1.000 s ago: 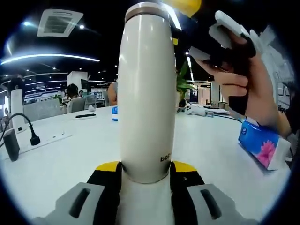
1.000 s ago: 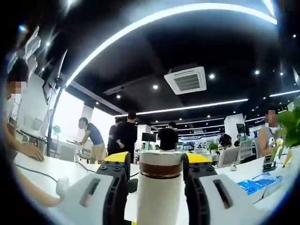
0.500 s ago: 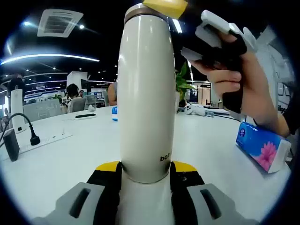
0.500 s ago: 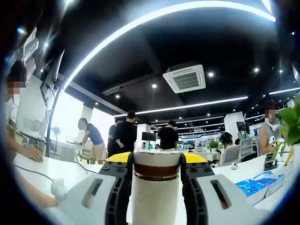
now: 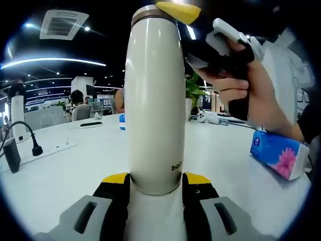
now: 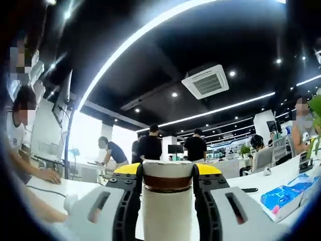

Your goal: Grasp the water cup twist off the cup lid place the cup lid on the table

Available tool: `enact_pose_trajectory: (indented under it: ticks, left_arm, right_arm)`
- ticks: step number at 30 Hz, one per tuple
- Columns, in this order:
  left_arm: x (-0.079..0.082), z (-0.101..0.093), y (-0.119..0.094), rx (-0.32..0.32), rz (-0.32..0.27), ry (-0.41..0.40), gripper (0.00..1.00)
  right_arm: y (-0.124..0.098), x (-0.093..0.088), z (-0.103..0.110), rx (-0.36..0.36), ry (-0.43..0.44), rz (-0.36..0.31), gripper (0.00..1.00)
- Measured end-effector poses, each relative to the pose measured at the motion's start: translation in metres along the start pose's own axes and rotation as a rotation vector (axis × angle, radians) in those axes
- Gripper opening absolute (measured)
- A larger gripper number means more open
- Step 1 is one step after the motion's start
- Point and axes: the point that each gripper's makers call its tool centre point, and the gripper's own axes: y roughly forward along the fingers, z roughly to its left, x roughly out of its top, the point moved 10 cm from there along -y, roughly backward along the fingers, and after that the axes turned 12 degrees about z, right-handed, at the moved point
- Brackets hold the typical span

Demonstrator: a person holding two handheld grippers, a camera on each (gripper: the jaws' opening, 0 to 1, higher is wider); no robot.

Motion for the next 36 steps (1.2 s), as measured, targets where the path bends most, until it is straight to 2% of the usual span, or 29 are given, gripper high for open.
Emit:
enact_pose_trajectory:
  ticks: [12, 14, 16, 26, 31, 36]
  left_arm:
    - [0.0, 0.001, 0.0, -0.007, -0.001, 0.002, 0.42]
    - [-0.001, 0.002, 0.0, -0.009, 0.0, 0.002, 0.42]
    - [-0.001, 0.002, 0.0, -0.011, -0.001, 0.004, 0.42]
    - [-0.001, 0.002, 0.0, -0.015, 0.0, 0.005, 0.42]
    - [-0.001, 0.001, 0.0, -0.016, 0.0, 0.004, 0.42]
    - [-0.001, 0.001, -0.001, -0.015, 0.0, 0.003, 0.42]
  right_arm:
    - [-0.002, 0.0, -0.001, 0.111, -0.026, 0.002, 0.43]
    - [-0.003, 0.001, -0.003, 0.166, -0.017, 0.014, 0.43]
    - [-0.005, 0.001, -0.005, 0.19, -0.055, 0.013, 0.43]
    - [0.005, -0.002, -0.02, 0.346, -0.031, 0.001, 0.43]
    - [0.012, -0.003, -0.03, 0.447, -0.026, -0.013, 0.43]
    - [0.017, -0.005, -0.035, 0.508, -0.003, -0.026, 0.43]
